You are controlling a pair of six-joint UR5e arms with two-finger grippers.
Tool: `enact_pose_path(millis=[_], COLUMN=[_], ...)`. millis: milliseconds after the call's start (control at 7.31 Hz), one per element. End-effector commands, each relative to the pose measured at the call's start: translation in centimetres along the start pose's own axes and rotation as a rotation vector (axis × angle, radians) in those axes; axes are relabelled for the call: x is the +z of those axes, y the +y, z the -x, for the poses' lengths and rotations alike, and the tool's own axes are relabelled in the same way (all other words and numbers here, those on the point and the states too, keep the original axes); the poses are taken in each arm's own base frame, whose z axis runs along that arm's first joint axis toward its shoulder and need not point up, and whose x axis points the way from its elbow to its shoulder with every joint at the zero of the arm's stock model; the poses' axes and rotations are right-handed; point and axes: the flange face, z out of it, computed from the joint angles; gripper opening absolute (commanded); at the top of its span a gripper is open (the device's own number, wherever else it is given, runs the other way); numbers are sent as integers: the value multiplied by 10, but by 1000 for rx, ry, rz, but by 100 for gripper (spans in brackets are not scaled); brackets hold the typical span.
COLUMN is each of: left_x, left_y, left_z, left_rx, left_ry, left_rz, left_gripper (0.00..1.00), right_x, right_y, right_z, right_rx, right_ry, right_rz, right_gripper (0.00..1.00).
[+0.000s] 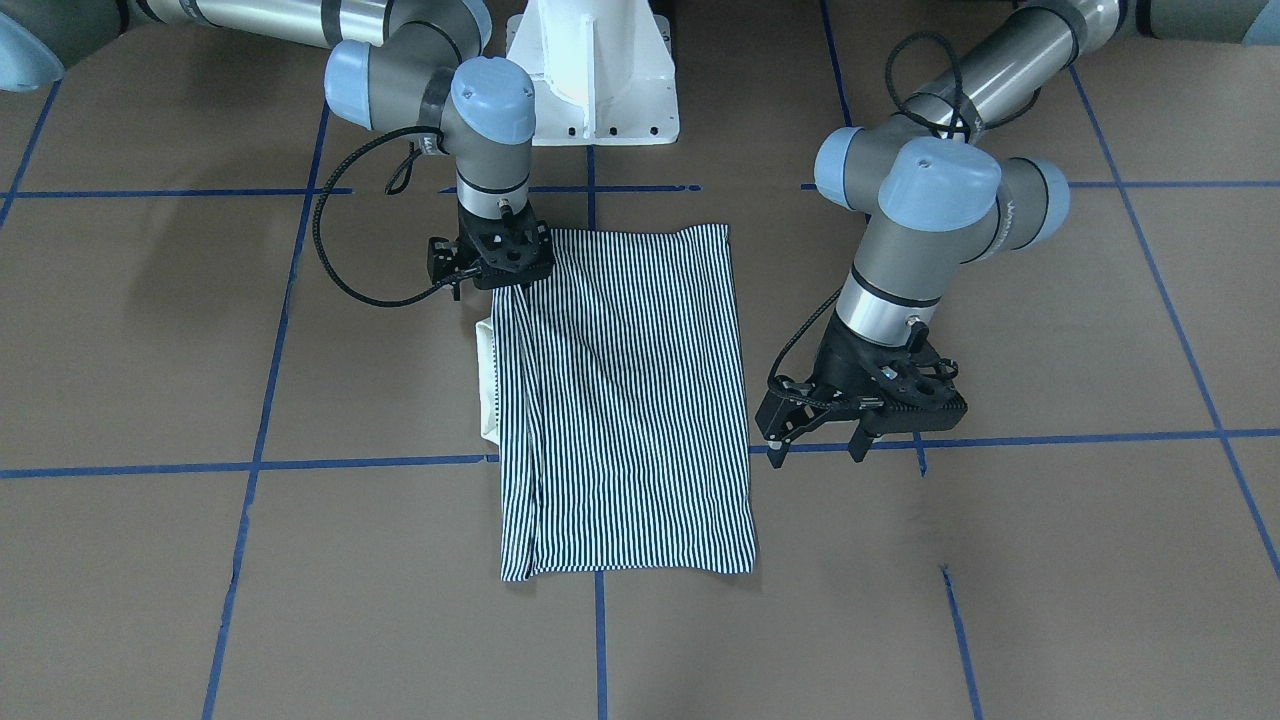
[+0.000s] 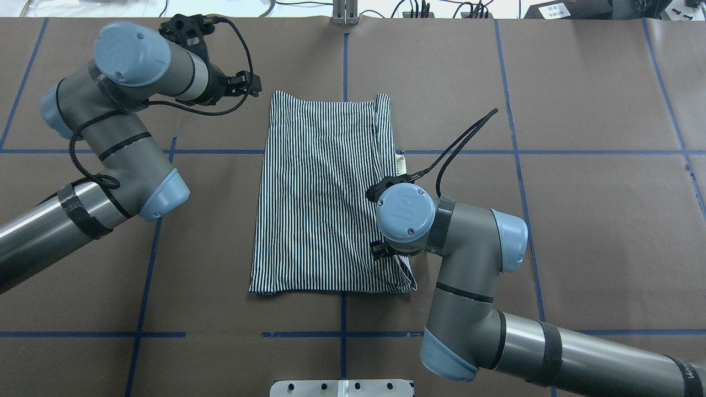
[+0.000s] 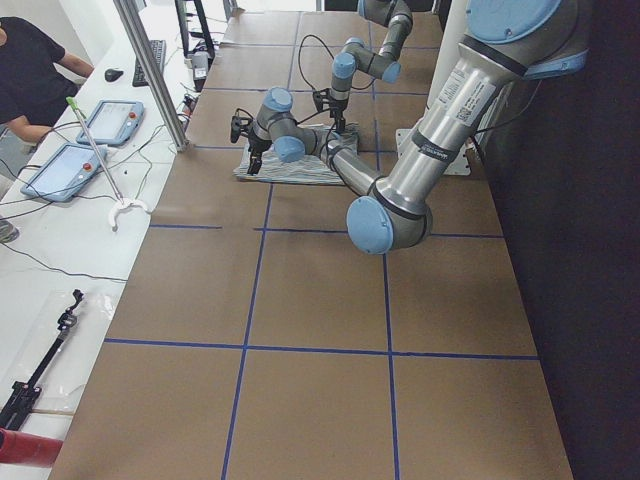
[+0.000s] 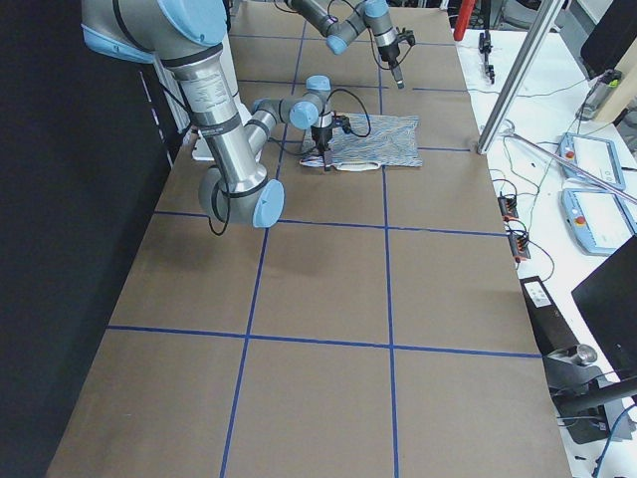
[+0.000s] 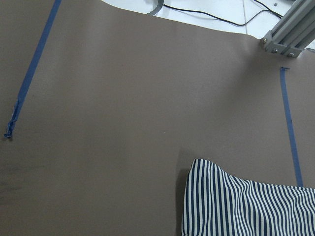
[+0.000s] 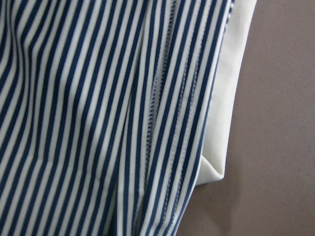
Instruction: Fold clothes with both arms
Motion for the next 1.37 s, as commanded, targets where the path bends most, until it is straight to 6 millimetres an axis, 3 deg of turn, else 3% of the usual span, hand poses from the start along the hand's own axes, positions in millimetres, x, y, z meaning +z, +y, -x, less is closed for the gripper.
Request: enact_pose_path(millis=[0, 274, 410, 547, 684, 821, 958, 1094, 1231], left_x=[0, 0, 0, 0, -1, -1, -1, -1, -4], left_y=[0, 0, 0, 0, 0, 0, 0, 0, -1], left_z=[-1, -1, -1, -1, -2, -3, -2, -3, -4], left_rx=[-3, -6, -6, -6, -7, -7, -2, 0, 0], left_ry=[2, 2, 2, 0, 3, 4, 3, 4, 9], left_rz=[0, 0, 0, 0, -1, -1, -1, -1, -3], left_gripper=[100, 100, 100, 100, 100, 100, 100, 100, 100], right_x=[-2, 3, -5, -20, -19, -29, -54, -67, -62], right_y=[3, 6, 7, 22, 43, 33, 0, -51, -101], right_z=[-1, -24, -50, -101, -131, -125, -106, -71, -40], right_rx=[0, 6, -10, -51, -73, -60, -40, -20, -12], right_ry=[10, 36, 40, 47, 60, 46, 16, 2, 24], right_rz=[10, 18, 7, -3, 2, -19, -67, -93, -89], right_gripper=[100, 100, 100, 100, 100, 100, 100, 100, 100])
